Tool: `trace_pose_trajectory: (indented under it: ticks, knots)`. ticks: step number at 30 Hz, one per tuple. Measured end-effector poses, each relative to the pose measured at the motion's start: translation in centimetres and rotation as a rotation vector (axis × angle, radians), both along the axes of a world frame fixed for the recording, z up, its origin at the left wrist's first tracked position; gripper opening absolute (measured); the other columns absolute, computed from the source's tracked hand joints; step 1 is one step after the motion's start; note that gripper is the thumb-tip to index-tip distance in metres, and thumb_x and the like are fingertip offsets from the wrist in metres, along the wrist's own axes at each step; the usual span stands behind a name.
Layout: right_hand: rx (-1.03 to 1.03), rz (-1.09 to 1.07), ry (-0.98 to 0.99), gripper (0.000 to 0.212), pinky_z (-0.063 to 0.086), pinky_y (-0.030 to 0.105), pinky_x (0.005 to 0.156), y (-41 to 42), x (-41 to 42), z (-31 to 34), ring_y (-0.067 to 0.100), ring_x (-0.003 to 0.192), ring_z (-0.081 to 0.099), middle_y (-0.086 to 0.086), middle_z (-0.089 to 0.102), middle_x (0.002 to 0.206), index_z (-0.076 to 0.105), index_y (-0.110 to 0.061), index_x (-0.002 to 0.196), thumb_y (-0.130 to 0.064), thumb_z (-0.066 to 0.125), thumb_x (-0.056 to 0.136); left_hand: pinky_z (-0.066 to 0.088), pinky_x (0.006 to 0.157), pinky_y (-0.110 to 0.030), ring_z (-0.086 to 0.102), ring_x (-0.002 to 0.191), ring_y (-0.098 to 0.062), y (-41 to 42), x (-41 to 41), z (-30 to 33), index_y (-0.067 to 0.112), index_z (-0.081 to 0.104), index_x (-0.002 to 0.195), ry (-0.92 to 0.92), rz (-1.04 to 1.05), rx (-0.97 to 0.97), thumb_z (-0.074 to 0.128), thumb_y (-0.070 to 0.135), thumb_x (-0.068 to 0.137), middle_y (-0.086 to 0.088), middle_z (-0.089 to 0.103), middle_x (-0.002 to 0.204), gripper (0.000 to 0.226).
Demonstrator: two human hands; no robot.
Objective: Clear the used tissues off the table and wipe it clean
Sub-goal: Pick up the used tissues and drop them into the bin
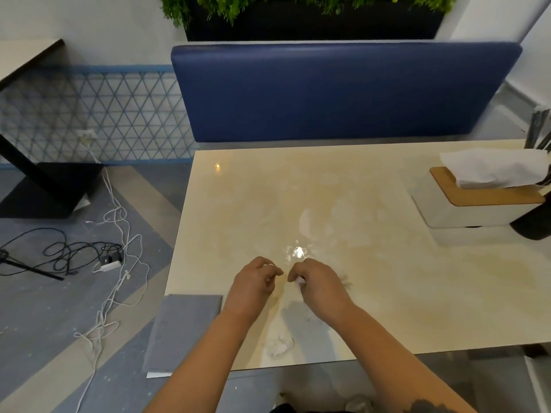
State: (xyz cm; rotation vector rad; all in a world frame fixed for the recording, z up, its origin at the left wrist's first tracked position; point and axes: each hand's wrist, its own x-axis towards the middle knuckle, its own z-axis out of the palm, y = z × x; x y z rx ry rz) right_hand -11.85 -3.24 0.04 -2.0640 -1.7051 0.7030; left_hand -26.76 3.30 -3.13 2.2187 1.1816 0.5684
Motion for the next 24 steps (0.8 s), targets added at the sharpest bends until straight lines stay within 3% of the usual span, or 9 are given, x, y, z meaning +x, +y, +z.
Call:
trace_pose_trajectory:
  ticks: [3, 8, 13, 16, 19, 24]
  knots:
    - [0.072, -0.097, 0.048, 0.026, 0.037, 0.019, 0.066, -0.4, 1.6, 0.9, 0.014, 0.078, 0.051, 0.000, 0.059, 0.091, 0.068, -0.016, 0.092, 0.000, 0.048, 0.089, 0.042, 0.066, -0.020, 0.057, 0.077, -0.014, 0.2, 1.4, 0.9, 0.011, 0.073, 0.092, -0.026, -0.022, 0.013, 0.059, -0.003, 0.081, 0.001, 0.062, 0.098, 0.023]
    - [0.155, -0.300, 0.117, 0.027, 0.044, 0.026, 0.069, -1.9, 5.3, 2.3, 0.016, 0.075, 0.055, -0.001, 0.059, 0.084, 0.069, -0.015, 0.085, 0.005, 0.050, 0.084, 0.040, 0.066, -0.018, 0.057, 0.075, -0.014, 0.4, 4.9, 2.4, 0.012, 0.074, 0.090, -0.055, -0.083, 0.032, 0.060, -0.001, 0.083, 0.001, 0.063, 0.097, 0.020]
    - [0.187, -0.442, 0.143, 0.028, 0.037, 0.010, 0.063, -4.3, 8.8, 2.8, 0.008, 0.070, 0.051, -0.007, 0.056, 0.081, 0.068, -0.015, 0.081, 0.010, 0.055, 0.077, 0.033, 0.063, -0.005, 0.052, 0.068, -0.007, -0.4, 9.3, 3.3, 0.013, 0.074, 0.087, -0.080, -0.158, 0.047, 0.061, -0.004, 0.079, 0.005, 0.062, 0.093, 0.022]
    - [0.198, -0.511, 0.155, 0.029, 0.036, 0.006, 0.061, -6.3, 11.6, 2.9, 0.001, 0.067, 0.050, -0.006, 0.057, 0.080, 0.067, -0.017, 0.079, 0.010, 0.055, 0.077, 0.035, 0.062, -0.002, 0.052, 0.066, -0.005, -1.4, 12.8, 3.6, 0.015, 0.074, 0.087, -0.079, -0.231, 0.038, 0.062, -0.005, 0.078, 0.011, 0.058, 0.090, 0.025]
    - [0.195, -0.569, 0.155, 0.029, 0.037, 0.006, 0.061, -8.3, 14.4, 3.2, -0.002, 0.066, 0.050, -0.007, 0.054, 0.078, 0.067, -0.018, 0.079, 0.009, 0.056, 0.078, 0.038, 0.063, -0.005, 0.055, 0.067, -0.003, -2.5, 16.5, 3.9, 0.017, 0.074, 0.086, -0.078, -0.305, 0.046, 0.062, -0.006, 0.076, 0.010, 0.060, 0.091, 0.027]
    - [0.195, -0.671, 0.156, 0.027, 0.037, 0.007, 0.061, -12.0, 20.1, 3.9, -0.001, 0.066, 0.049, -0.009, 0.053, 0.076, 0.067, -0.015, 0.080, 0.009, 0.053, 0.080, 0.049, 0.067, -0.023, 0.060, 0.073, -0.011, -5.1, 23.7, 4.8, 0.016, 0.074, 0.088, -0.084, -0.443, 0.050, 0.062, -0.001, 0.082, 0.006, 0.062, 0.095, 0.022]
